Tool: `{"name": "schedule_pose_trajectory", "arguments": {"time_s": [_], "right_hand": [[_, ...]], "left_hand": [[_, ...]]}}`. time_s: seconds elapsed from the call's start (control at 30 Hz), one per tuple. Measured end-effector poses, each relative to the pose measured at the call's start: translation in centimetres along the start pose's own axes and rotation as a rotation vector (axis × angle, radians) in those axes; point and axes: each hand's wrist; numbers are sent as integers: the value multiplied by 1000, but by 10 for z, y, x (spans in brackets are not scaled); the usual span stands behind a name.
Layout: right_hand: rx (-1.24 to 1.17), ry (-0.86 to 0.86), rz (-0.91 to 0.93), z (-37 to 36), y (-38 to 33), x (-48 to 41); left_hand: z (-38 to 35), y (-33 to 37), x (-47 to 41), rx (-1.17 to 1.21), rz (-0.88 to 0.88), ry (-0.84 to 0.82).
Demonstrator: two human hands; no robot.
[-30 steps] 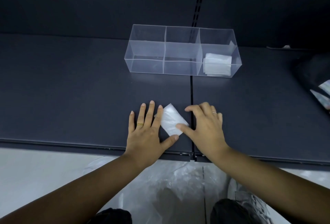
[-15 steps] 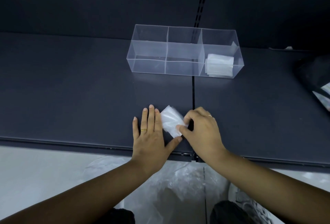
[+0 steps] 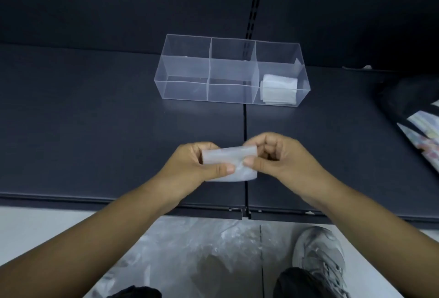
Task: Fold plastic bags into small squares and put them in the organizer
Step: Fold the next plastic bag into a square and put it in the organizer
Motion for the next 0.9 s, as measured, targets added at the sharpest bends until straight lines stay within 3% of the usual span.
{"name": "schedule_pose_trajectory", "arguments": {"time_s": [0.13, 0.3, 0.43, 0.63, 0.7, 0.8, 0.87, 0.9], "right_hand": [[13, 199, 21, 31, -11, -17], [-3, 603, -34, 114, -39, -79], [332, 634, -221, 131, -33, -122], [806, 785, -408, 122, -39, -135], [843, 842, -335, 121, -41, -132], [770, 903, 69, 114, -39, -123], [826, 706, 216, 104, -33, -119], [902, 574, 185, 98, -30, -118]], "left_hand": [[0, 6, -11, 3, -97, 150], [13, -8, -10, -271, -164, 218], [7, -32, 7, -477, -181, 94], [12, -47, 22, -763, -312, 32], [12, -48, 24, -826, -325, 18], [14, -54, 29, -921, -330, -31], [16, -58, 34, -964, -349, -76], [17, -59, 36, -980, -354, -105]]}}
Point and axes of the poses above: each hand's wrist, its own x-axis away from the middle knuckle, its own z-axis out of the back of the hand, y = z × x, and after that the axes turned 14 degrees about -z, right-handed
